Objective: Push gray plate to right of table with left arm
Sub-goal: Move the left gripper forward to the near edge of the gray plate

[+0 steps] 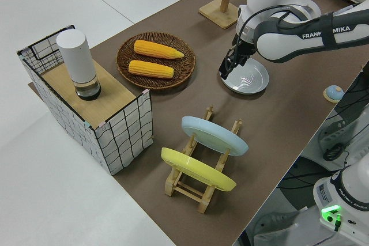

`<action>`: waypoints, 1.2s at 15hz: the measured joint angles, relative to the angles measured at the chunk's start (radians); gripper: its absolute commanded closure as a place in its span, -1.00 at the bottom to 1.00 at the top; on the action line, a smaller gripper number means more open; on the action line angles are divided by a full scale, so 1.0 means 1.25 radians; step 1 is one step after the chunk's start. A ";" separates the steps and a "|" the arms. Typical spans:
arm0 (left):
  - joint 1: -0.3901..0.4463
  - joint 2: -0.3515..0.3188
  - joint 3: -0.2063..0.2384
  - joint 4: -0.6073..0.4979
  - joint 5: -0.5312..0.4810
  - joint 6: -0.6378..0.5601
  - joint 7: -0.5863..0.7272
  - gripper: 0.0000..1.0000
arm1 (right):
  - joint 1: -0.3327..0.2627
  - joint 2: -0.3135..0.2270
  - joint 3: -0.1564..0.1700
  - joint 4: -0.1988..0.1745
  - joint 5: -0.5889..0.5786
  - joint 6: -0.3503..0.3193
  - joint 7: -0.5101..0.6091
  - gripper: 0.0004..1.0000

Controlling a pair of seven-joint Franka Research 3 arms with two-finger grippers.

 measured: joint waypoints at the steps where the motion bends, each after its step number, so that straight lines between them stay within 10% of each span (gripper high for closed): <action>1: 0.000 0.009 0.000 -0.018 0.000 0.030 0.000 -0.98 | 0.000 0.000 0.000 0.000 0.000 0.000 0.000 -0.97; 18: 0.000 0.077 0.000 -0.087 0.000 0.147 -0.001 -0.71 | 0.000 0.000 0.000 0.000 0.000 0.000 0.000 -0.97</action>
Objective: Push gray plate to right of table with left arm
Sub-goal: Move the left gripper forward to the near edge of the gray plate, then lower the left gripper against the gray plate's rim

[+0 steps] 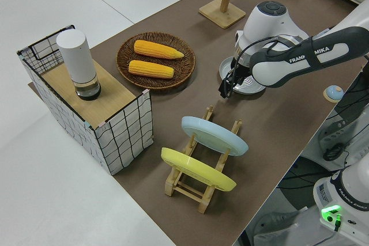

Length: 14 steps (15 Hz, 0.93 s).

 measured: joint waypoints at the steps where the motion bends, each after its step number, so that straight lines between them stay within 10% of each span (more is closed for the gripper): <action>1: 0.000 0.000 0.000 0.000 0.000 0.000 0.000 -0.51 | 0.000 0.000 0.000 0.000 0.000 0.000 0.000 -0.97; 8: -0.001 0.003 -0.001 -0.001 0.000 0.002 -0.002 0.96 | 0.000 0.000 0.000 0.000 0.000 0.000 0.000 -0.97; 14: -0.001 -0.002 -0.003 0.002 -0.005 0.005 -0.003 1.00 | 0.000 0.000 0.000 0.000 0.000 0.000 0.000 -0.97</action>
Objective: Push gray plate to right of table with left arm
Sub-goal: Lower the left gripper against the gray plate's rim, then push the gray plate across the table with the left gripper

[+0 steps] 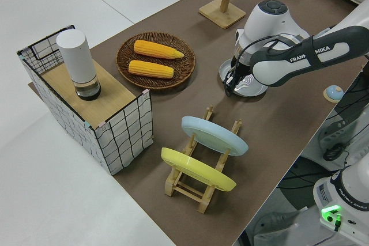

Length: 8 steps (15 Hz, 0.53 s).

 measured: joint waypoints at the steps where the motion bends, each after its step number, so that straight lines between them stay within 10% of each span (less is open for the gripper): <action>1: 0.000 0.000 0.000 0.000 0.000 0.000 0.000 1.00 | 0.000 0.000 0.000 0.000 0.000 0.000 0.000 -0.97; 8: -0.027 -0.001 -0.014 0.001 0.000 -0.001 -0.052 1.00 | 0.000 0.000 0.000 0.000 0.000 0.000 0.000 -0.97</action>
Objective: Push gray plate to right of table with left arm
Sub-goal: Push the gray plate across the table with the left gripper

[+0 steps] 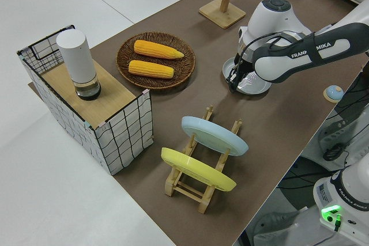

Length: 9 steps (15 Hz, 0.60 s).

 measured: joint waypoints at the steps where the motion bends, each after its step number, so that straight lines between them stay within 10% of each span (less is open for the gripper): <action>1: -0.015 0.000 -0.001 0.000 0.000 0.000 -0.019 1.00 | 0.000 0.000 0.000 0.000 0.000 0.000 0.000 -0.97; 9: -0.129 0.000 -0.006 -0.001 -0.039 0.000 -0.137 1.00 | 0.000 0.000 0.000 0.000 0.000 0.000 0.000 -0.97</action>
